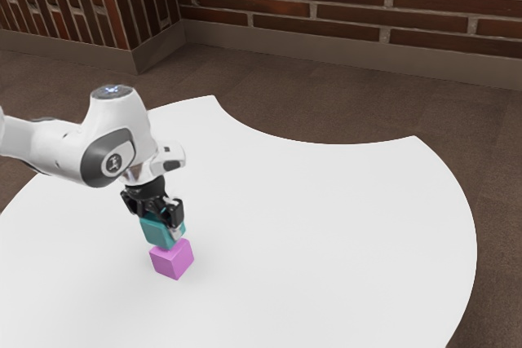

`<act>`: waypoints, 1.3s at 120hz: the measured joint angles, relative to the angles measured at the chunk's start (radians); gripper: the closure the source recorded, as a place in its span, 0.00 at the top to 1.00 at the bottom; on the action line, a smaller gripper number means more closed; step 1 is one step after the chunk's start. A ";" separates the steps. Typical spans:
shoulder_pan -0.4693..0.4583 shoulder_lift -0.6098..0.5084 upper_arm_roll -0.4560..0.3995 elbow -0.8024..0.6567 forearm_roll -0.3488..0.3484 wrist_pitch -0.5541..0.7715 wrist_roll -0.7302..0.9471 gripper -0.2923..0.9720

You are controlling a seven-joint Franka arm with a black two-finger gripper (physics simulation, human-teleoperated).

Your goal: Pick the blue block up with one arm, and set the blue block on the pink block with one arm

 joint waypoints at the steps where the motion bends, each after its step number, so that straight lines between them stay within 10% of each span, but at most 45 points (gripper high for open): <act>1: -0.001 -0.001 0.000 -0.002 0.000 0.001 -0.001 0.50; 156: -0.003 0.006 -0.012 -0.032 0.034 0.057 -0.075 0.49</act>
